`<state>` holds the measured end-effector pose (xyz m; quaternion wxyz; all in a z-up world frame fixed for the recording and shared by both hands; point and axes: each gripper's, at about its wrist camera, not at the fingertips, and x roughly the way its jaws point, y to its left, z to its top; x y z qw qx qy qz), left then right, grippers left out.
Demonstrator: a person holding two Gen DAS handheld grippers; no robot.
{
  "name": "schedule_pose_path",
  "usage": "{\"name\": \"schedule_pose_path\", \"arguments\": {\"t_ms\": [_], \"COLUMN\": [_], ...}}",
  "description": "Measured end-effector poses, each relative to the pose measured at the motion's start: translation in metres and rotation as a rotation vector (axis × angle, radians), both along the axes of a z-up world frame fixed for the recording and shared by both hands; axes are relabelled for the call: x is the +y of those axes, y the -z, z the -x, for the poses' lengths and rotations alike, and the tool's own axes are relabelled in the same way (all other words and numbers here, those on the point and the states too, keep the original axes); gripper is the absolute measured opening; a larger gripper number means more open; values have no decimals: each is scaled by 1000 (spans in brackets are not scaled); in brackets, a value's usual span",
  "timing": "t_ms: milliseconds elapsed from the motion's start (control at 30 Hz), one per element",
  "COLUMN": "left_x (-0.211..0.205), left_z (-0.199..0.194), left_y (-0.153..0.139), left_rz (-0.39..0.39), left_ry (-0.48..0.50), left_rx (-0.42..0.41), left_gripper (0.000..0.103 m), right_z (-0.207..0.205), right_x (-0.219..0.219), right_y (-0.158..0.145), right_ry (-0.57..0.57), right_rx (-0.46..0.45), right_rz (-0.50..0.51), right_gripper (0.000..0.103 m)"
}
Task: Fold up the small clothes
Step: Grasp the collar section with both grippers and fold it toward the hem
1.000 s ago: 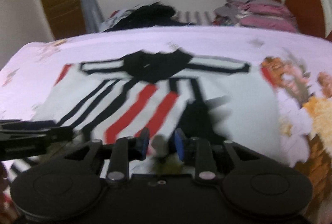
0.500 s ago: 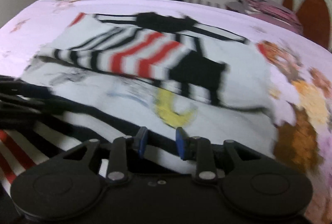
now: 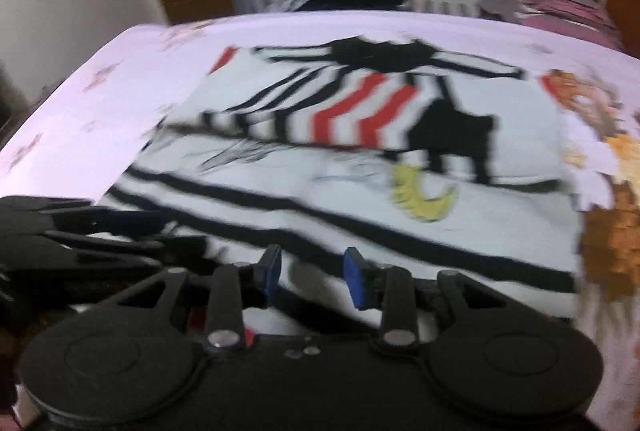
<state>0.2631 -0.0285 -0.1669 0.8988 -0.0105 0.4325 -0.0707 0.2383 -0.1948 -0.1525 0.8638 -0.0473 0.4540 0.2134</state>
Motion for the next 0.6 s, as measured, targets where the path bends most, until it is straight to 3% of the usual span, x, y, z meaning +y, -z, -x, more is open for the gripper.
{"name": "schedule_pose_path", "arguments": {"t_ms": [167,333,500,600], "left_x": [19,31,32,33], "left_z": [23,34,40,46], "left_y": [7,5,4,3], "left_rz": [-38,-34,-23,-17], "left_ry": [-1,-8,2,23], "left_rx": [5,17,26,28], "left_gripper": [64,65,66,71], "right_z": [18,34,56,73], "right_x": [-1,-26,-26,-15], "right_y": [15,11,-1,-3], "right_ry": [-14,56,129,150], "right_rx": [-11,-23,-23,-10], "right_rz": [120,159,109,79], "right_gripper": [34,34,39,49]}}
